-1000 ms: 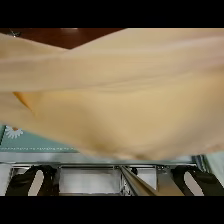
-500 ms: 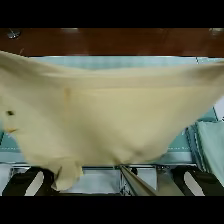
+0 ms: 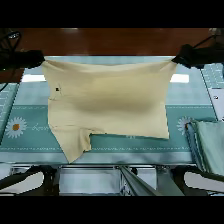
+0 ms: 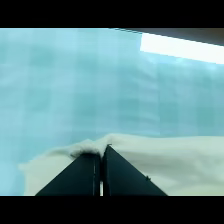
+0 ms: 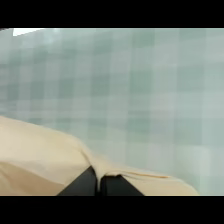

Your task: Fold the shirts.

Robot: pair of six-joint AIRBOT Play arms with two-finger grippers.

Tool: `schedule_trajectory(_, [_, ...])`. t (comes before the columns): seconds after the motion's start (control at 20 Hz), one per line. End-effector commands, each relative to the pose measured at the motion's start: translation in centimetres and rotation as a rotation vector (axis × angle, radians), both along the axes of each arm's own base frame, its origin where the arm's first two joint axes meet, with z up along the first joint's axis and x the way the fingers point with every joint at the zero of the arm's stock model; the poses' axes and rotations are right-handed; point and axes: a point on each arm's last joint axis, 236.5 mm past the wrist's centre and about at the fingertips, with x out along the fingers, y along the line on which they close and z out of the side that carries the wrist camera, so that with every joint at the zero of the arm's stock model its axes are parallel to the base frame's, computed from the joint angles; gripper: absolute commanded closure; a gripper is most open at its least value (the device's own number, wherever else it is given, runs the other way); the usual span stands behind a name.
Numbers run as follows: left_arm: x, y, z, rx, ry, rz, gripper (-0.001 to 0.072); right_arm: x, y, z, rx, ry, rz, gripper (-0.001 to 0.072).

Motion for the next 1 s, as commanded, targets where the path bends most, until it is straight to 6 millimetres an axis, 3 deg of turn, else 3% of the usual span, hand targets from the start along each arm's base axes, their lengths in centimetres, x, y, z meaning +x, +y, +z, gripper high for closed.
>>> schedule_trajectory(0.0, [3.7,-0.1,-4.7,-0.128,0.040,0.087,0.0689,6.0,0.4,-5.5,0.119,0.054,-0.044,0.0684])
schedule_trajectory(0.2, [4.1,-1.2,-8.6,-0.232,0.131,0.117,0.0689,7.1,1.4,-9.1,0.201,0.128,-0.047,0.0684])
schedule_trajectory(0.35, [2.4,-1.1,-8.9,-0.244,0.201,0.091,0.0689,5.9,1.6,-8.8,0.205,0.159,-0.010,0.0684])
schedule_trajectory(0.45, [0.1,-0.5,-8.5,-0.228,0.280,0.014,0.0689,4.1,1.1,-7.9,0.205,0.189,0.039,0.0684])
schedule_trajectory(0.55, [-3.8,-0.5,-9.2,-0.224,0.423,-0.107,0.0689,1.5,0.4,-7.8,0.197,0.262,0.096,0.0684])
schedule_trajectory(0.7, [-8.9,-0.3,-11.9,-0.229,0.631,-0.226,0.0689,-2.5,-1.9,-11.0,0.057,0.417,0.155,0.0684])
schedule_trajectory(0.95, [-12.2,0.2,-16.7,-0.249,0.797,-0.225,0.0689,-6.5,-1.2,-17.3,-0.005,0.584,0.180,0.0684])
